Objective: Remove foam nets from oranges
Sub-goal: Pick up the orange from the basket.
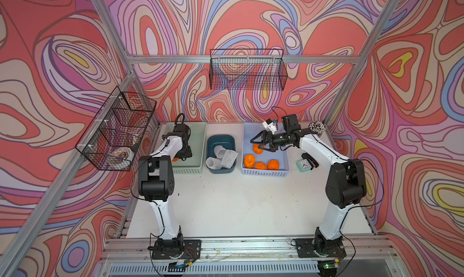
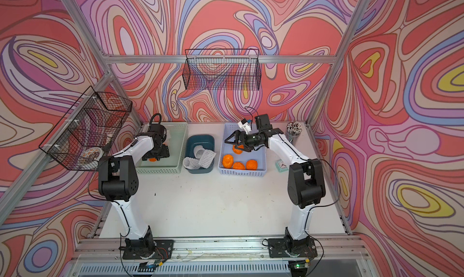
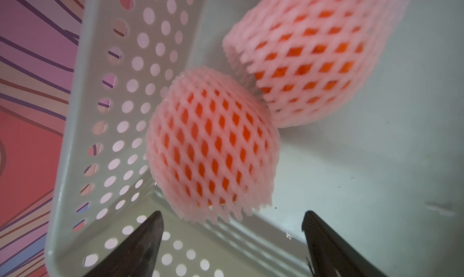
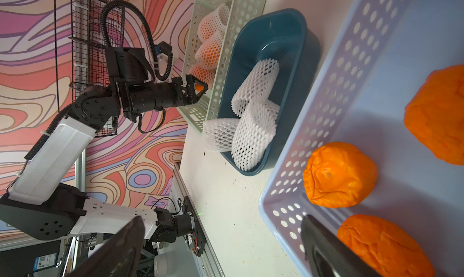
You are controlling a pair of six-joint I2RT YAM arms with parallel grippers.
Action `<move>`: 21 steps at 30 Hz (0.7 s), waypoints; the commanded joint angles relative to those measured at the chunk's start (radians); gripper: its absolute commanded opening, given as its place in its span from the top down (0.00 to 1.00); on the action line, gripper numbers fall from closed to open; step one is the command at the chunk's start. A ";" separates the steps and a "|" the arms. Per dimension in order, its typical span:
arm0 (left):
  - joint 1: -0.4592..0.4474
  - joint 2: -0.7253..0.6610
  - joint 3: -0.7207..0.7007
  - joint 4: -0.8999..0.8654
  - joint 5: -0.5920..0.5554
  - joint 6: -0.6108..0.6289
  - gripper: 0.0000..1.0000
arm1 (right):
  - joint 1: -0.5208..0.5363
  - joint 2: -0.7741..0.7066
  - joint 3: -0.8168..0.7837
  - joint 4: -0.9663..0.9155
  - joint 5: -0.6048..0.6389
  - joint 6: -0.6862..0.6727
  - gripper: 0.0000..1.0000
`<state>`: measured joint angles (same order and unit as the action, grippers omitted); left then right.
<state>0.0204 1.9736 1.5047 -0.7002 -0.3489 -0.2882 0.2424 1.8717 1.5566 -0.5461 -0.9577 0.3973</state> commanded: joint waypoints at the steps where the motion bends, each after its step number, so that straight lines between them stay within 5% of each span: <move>1: 0.013 0.022 0.028 0.034 -0.015 0.031 0.09 | -0.003 -0.003 -0.003 0.001 -0.019 -0.020 0.02; 21: 0.064 0.110 0.103 0.035 0.026 0.046 0.07 | -0.003 0.022 0.022 -0.045 -0.010 -0.044 0.02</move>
<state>0.0677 2.0544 1.5688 -0.6773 -0.3344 -0.2577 0.2424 1.8801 1.5574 -0.5705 -0.9623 0.3744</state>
